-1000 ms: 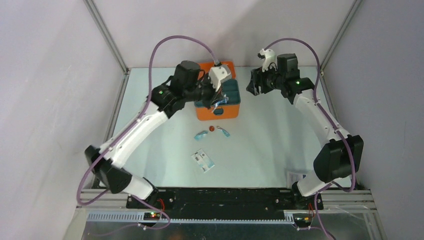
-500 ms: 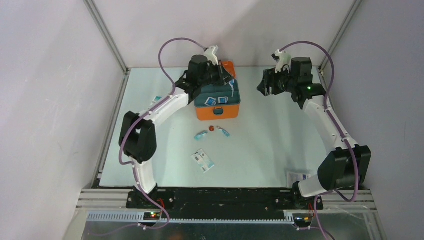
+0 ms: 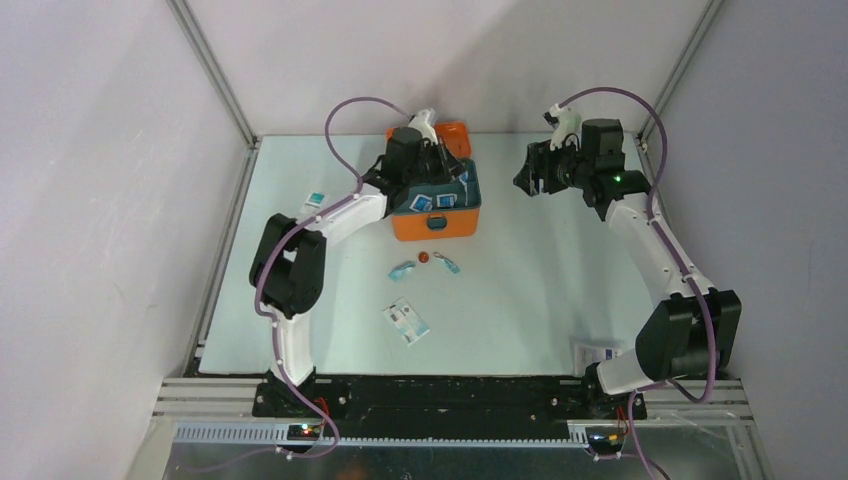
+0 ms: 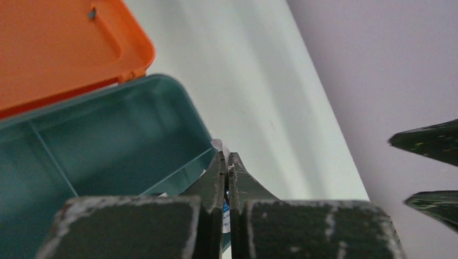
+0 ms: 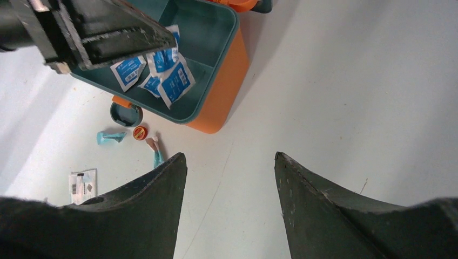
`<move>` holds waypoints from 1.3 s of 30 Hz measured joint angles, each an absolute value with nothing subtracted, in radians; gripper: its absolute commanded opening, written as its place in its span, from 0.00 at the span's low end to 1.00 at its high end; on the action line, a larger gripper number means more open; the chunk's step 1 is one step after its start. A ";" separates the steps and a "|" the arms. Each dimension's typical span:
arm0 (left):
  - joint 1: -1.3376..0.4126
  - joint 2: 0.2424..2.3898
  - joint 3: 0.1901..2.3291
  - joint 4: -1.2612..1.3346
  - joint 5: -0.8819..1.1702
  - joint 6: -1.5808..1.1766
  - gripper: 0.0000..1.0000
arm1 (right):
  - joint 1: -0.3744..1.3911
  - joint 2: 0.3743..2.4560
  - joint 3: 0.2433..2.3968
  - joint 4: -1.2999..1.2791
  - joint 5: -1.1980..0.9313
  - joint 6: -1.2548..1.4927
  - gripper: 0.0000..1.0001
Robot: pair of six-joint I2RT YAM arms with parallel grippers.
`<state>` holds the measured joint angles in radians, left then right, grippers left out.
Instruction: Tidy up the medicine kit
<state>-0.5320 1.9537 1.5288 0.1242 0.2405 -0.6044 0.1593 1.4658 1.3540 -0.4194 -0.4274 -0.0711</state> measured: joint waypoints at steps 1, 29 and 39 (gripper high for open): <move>-0.532 1.957 1.517 0.128 0.239 -0.605 0.00 | 0.159 1.466 1.354 -0.419 -0.428 -0.071 0.65; -0.449 1.678 1.160 0.158 0.135 -0.466 0.45 | 0.192 1.479 1.354 -0.405 -0.461 -0.058 0.65; -0.377 1.423 1.007 0.132 0.142 -0.177 0.62 | 0.336 1.504 1.341 -0.436 -0.483 -0.207 0.65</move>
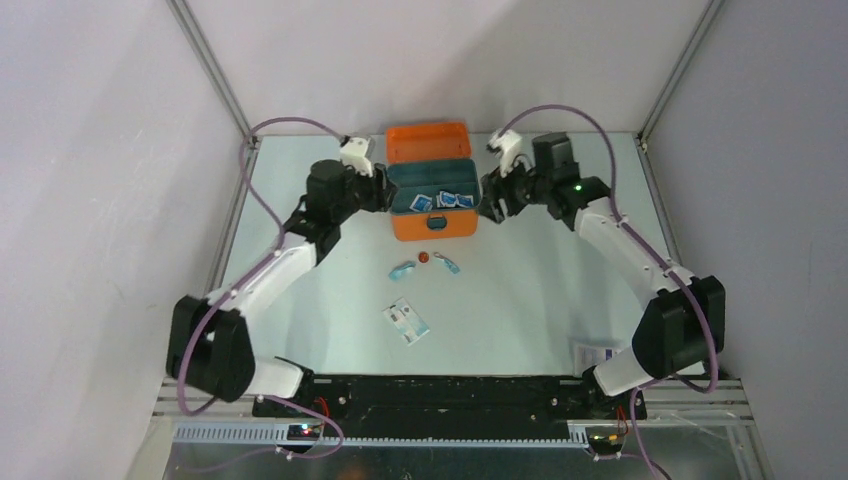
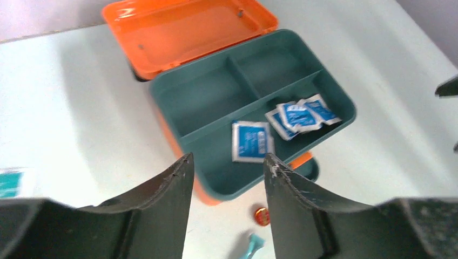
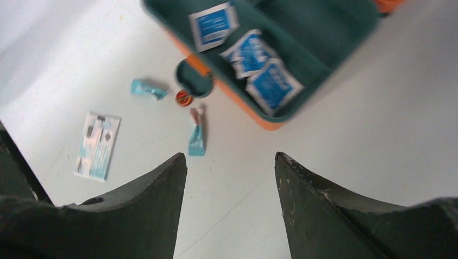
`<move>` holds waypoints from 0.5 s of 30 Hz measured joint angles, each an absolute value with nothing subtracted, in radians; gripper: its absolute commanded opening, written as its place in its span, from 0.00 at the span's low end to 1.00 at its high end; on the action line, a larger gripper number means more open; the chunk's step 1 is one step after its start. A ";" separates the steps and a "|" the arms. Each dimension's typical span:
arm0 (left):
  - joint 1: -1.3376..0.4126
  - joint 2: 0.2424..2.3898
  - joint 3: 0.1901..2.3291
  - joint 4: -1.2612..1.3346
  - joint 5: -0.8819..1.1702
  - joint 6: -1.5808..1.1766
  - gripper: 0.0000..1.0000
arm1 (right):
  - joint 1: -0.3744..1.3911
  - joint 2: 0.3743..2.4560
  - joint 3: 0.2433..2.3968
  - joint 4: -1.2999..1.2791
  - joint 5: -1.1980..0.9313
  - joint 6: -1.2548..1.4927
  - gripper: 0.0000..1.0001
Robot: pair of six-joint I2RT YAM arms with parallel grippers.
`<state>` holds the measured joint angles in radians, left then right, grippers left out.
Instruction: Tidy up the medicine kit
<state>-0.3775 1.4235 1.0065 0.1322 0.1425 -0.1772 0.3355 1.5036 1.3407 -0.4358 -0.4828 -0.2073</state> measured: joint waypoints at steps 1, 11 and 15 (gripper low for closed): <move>-0.362 1.389 0.987 0.120 0.146 -0.151 0.64 | 0.362 1.504 1.332 -0.438 -0.482 -0.235 0.65; -0.179 1.311 0.930 -0.161 0.268 -0.118 0.66 | 0.658 1.715 1.303 -0.428 -0.313 -0.465 0.53; -0.165 1.309 0.864 -0.193 0.310 -0.156 0.66 | 0.745 1.865 1.301 -0.382 -0.148 -0.498 0.51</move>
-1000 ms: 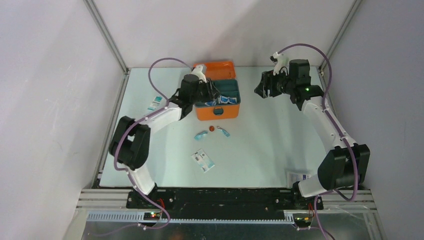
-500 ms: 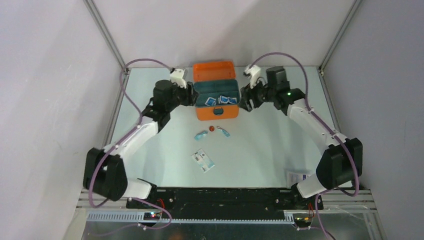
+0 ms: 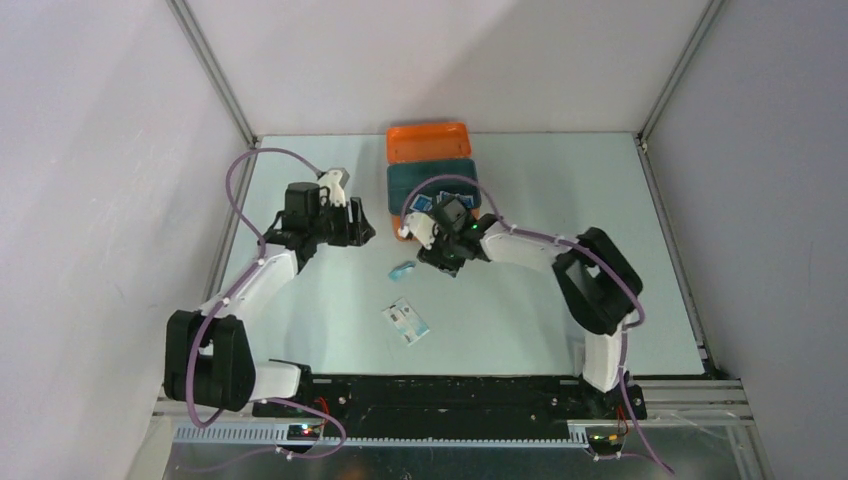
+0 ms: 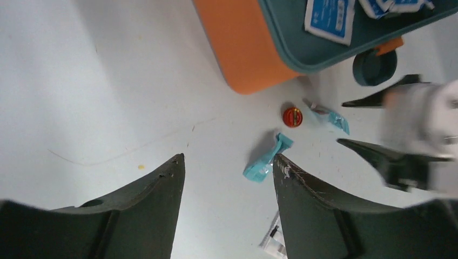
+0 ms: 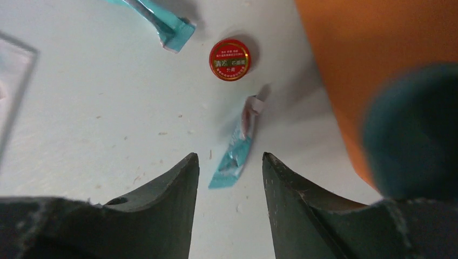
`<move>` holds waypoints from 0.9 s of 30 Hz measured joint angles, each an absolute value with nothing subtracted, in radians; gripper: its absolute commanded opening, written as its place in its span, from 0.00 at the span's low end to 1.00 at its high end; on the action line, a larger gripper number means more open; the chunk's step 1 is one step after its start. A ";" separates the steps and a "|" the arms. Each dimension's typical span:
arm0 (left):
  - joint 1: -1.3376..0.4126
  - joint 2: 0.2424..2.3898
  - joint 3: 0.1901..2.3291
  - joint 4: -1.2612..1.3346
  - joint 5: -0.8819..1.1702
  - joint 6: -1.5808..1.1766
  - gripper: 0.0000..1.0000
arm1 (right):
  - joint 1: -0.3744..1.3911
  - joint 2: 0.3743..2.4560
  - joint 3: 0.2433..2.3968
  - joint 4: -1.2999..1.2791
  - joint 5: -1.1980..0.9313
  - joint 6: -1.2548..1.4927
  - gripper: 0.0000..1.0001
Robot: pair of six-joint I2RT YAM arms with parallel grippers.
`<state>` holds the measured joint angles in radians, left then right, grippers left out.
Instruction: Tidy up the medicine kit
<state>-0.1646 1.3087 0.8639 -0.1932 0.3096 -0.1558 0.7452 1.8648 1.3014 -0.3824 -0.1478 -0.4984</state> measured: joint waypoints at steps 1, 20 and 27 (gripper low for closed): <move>-0.161 1.308 0.849 -0.198 0.319 -0.161 0.66 | 0.764 1.897 1.301 -0.375 -0.107 -0.501 0.50; -0.154 1.222 0.814 -0.136 0.374 -0.205 0.65 | 0.793 2.037 1.409 -0.371 0.062 -0.455 0.20; -0.154 1.222 0.814 -0.136 0.374 -0.209 0.65 | 0.805 1.991 1.409 -0.473 -0.034 -0.439 0.10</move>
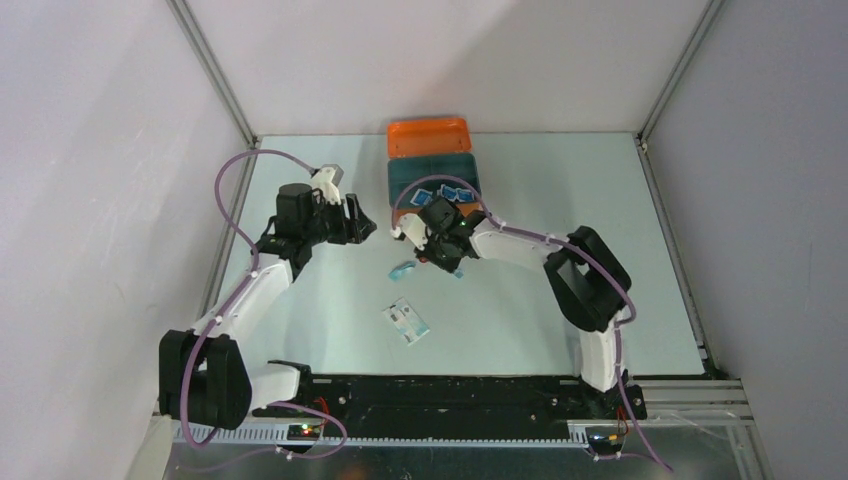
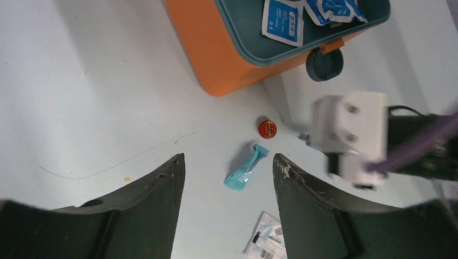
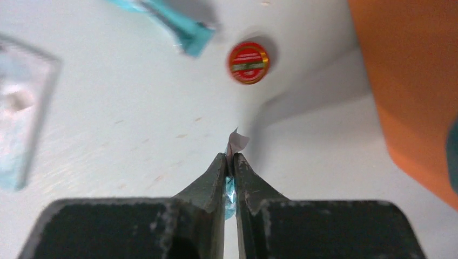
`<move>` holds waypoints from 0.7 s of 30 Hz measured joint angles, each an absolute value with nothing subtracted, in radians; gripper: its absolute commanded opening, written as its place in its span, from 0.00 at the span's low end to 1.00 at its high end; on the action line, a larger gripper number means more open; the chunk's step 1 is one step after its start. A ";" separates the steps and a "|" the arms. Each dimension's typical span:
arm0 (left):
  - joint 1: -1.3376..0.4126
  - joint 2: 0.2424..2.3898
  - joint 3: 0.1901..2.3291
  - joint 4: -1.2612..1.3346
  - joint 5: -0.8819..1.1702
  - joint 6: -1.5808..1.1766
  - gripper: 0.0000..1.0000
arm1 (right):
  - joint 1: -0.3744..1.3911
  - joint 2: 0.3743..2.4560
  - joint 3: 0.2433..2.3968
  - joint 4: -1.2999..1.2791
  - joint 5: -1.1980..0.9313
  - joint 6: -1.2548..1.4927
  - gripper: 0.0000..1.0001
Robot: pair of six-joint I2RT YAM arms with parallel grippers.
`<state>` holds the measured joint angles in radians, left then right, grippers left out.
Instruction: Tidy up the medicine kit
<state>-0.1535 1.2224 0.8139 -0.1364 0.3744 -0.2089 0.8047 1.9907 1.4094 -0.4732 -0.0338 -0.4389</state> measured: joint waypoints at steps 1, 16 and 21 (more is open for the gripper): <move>-0.154 1.222 0.814 -0.136 0.374 -0.209 0.65 | 0.810 1.965 1.407 -0.495 -0.056 -0.438 0.05; -0.149 1.225 0.814 -0.136 0.396 -0.209 0.65 | 0.656 1.623 1.650 -0.521 -0.235 -0.346 0.00; -0.149 1.226 0.814 -0.136 0.414 -0.209 0.65 | 0.549 1.682 1.695 -0.411 -0.213 -0.273 0.00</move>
<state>-0.1490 1.2259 0.8139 -0.1360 0.4141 -0.2089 0.5488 1.6825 1.6951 -0.4107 -0.2131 -0.2726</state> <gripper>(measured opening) 0.655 0.010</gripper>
